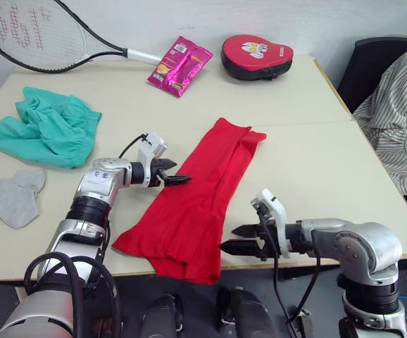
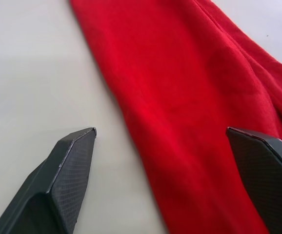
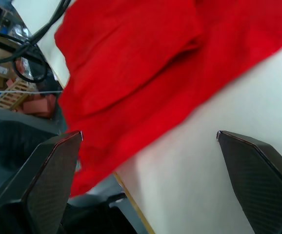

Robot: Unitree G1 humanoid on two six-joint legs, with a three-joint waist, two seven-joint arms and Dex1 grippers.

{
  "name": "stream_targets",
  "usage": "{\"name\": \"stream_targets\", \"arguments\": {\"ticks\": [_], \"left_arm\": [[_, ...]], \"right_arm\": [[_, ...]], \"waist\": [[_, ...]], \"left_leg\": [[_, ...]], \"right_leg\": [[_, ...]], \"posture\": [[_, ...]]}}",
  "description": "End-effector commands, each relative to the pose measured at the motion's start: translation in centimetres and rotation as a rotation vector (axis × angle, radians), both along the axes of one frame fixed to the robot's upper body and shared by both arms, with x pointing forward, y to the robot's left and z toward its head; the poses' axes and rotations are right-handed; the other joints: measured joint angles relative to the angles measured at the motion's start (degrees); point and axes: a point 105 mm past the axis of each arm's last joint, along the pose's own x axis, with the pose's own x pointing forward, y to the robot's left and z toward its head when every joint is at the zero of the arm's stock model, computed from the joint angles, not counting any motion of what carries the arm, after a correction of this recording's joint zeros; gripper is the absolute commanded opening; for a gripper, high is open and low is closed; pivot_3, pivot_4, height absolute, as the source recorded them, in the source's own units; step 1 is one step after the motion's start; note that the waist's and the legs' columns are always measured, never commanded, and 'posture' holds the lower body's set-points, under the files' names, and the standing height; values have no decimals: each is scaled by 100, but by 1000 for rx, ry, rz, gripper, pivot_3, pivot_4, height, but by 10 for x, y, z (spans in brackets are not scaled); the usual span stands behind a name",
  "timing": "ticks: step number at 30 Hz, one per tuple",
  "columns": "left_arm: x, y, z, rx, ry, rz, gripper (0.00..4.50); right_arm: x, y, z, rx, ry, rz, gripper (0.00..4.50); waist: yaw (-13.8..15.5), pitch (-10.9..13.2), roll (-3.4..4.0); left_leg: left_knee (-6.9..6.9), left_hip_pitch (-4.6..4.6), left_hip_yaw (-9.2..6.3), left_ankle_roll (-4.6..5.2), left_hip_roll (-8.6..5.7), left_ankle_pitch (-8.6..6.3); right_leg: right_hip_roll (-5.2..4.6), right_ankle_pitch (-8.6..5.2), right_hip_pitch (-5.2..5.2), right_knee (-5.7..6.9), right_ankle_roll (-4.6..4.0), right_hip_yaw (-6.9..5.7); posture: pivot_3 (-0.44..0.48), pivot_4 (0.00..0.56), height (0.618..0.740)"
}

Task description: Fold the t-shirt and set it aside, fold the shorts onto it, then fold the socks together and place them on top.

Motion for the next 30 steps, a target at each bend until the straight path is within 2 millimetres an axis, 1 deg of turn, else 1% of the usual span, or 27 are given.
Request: {"name": "stream_targets", "arguments": {"ticks": [1, 3, 4, 5, 9, 11, 13, 15, 16, 19, 23, 24, 28, 30], "left_arm": [[-6, -14, -16, 19, 71, -59, 4313], [-4, -17, -17, 19, 69, -63, 3867], [-4, -19, -17, 15, 68, -62, 3575], [-2, -20, -16, 7, 64, -57, 3282], [2, -20, -13, -16, 55, -23, 2067], [3, -18, -13, -28, 52, -9, 1393], [2, -17, -12, -36, 37, -13, 781], [0, -15, -14, -48, 22, 9, 123], [-2, -11, -16, -59, 6, 46, 24], [-7, 5, -17, -98, -38, 158, 24], [-14, 33, -6, -174, -118, 352, 24], [-16, 36, -4, -185, -125, 383, 24], [-35, 50, -4, -197, -174, 498, 24], [-40, 53, -5, -201, -185, 531, 24]], "right_arm": [[-6, 18, -12, -2, 47, 21, 4495], [-2, 22, -16, -16, 41, 4, 4088], [1, 22, -18, -23, 33, -4, 3856], [3, 23, -18, -25, 25, -9, 3545], [7, 23, -16, -15, 12, -15, 2197], [7, 21, -15, -17, 8, -12, 1439], [7, 18, -15, -21, 7, -10, 768], [8, 11, -11, -31, -6, 1, 32], [10, 5, -6, -36, -15, 10, 0], [23, -11, 2, -60, -44, 5, 0], [47, -26, 6, -102, -85, -3, 0], [51, -28, 8, -105, -92, -1, 0], [82, -32, 14, -109, -143, -11, 0], [92, -30, 14, -107, -150, -6, 0]], "waist": [[-3, -6, -5], [-6, -20, -25], [-7, -22, -28], [-7, -25, -32], [-12, -27, -36], [-15, -27, -36], [-15, -27, -36], [-21, -27, -36], [-21, -27, -36], [-43, -26, -36], [-84, -26, -37], [-79, -25, -38], [-74, -25, -38], [-25, -24, -38]], "left_leg": [[0, 0, 0, 0, 0, 0], [0, 1, -1, 1, 0, 0], [-1, 1, -1, 1, 0, 0], [0, 1, -1, 1, 0, 0], [-1, 2, -1, 2, 0, -1], [-2, 1, -1, 2, 0, -1], [-2, 0, 0, 3, 0, -1], [-2, -2, 0, 3, 0, -1], [-2, -1, 2, 5, 0, -3], [2, 0, 9, 13, -1, -8], [-2, 7, 12, 8, 7, -5], [-4, 9, 13, 6, 8, -4], [-5, 8, 19, 2, 8, -2], [-3, 7, 20, 3, 8, -2]], "right_leg": [[0, 0, 0, 1, 0, 0], [0, 0, 1, 1, 0, 0], [0, 0, 2, 0, 0, 0], [0, 0, 3, -1, -1, 0], [0, 0, 4, -2, 0, 0], [0, -1, 3, -1, 0, 0], [0, -1, 2, -2, 0, -1], [0, -1, 1, -4, 0, -1], [-1, -1, 2, -4, 0, 2], [-3, 0, 1, -4, 1, 11], [4, 0, 0, -1, 1, 14], [5, 0, -1, 1, 1, 15], [5, 0, -4, 2, 1, 17], [4, 0, -4, 1, 1, 18]], "posture": [[0, 150, 740], [0, 150, 740], [0, 150, 740], [0, 150, 740], [0, 150, 740], [0, 150, 740], [0, 150, 740], [0, 150, 740], [0, 150, 740], [0, 150, 740], [0, 150, 740], [0, 150, 740], [0, 150, 740], [0, 150, 740]]}}
